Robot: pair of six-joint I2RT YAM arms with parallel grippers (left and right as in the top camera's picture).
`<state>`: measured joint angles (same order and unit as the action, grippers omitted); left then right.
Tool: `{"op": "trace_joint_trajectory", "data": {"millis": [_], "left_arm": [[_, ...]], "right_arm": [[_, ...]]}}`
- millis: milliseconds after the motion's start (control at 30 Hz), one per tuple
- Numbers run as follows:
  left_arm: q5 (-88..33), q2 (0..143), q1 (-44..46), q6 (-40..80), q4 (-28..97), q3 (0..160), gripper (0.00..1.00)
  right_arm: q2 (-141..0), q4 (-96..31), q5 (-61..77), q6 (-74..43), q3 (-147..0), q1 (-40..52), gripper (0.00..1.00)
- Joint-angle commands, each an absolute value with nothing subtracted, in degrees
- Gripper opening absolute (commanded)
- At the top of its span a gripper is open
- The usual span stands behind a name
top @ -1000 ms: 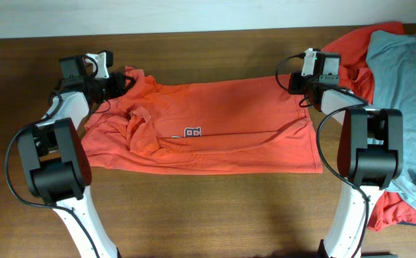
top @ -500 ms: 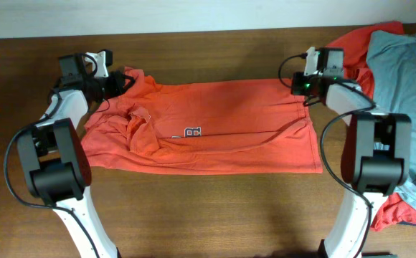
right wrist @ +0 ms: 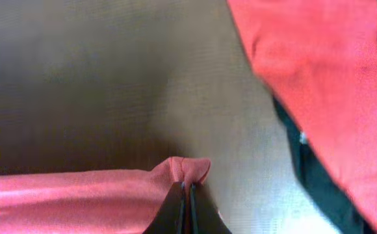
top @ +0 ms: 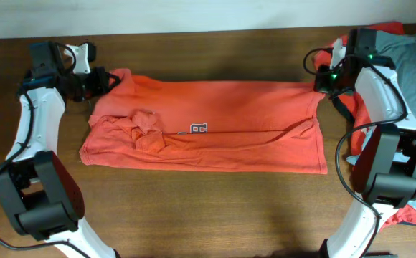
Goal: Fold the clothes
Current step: 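Fold the top edge down over the shirt, forming a long strip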
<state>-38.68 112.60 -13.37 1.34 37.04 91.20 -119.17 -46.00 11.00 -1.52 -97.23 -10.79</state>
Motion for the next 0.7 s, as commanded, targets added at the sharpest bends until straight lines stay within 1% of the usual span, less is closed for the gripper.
{"op": "trace_joint_trajectory", "data": {"millis": [0,33,200,300,433,600,667], "left_arm": [[-37.4,110.2,-13.8,-2.1,41.3,91.9,0.01],[-37.0,110.2,-13.8,-3.1,42.7,91.9,0.01],[-26.8,110.2,-13.8,-6.4,52.9,91.9,0.01],[-24.5,110.2,-13.8,-6.4,55.6,91.9,0.01],[-24.1,110.2,-13.8,-6.3,57.6,91.9,0.01],[-24.1,110.2,-13.5,-6.3,63.9,91.9,0.01],[-24.2,110.2,-13.5,-6.3,65.8,91.9,0.02]], "right_arm": [[-117.7,-50.3,10.3,-1.7,-100.1,-11.4,0.04],[-117.7,-52.1,10.3,-1.7,-100.4,-11.4,0.04],[-117.7,-60.7,10.2,-1.7,-101.0,-11.4,0.04],[-117.7,-66.2,8.8,-1.7,-101.0,-11.4,0.04],[-117.7,-70.2,4.6,-1.7,-100.9,-11.4,0.04],[-117.7,-72.7,1.4,-1.7,-100.9,-11.4,0.04],[-117.7,-73.0,1.2,-1.7,-100.9,-11.4,0.09]]}}
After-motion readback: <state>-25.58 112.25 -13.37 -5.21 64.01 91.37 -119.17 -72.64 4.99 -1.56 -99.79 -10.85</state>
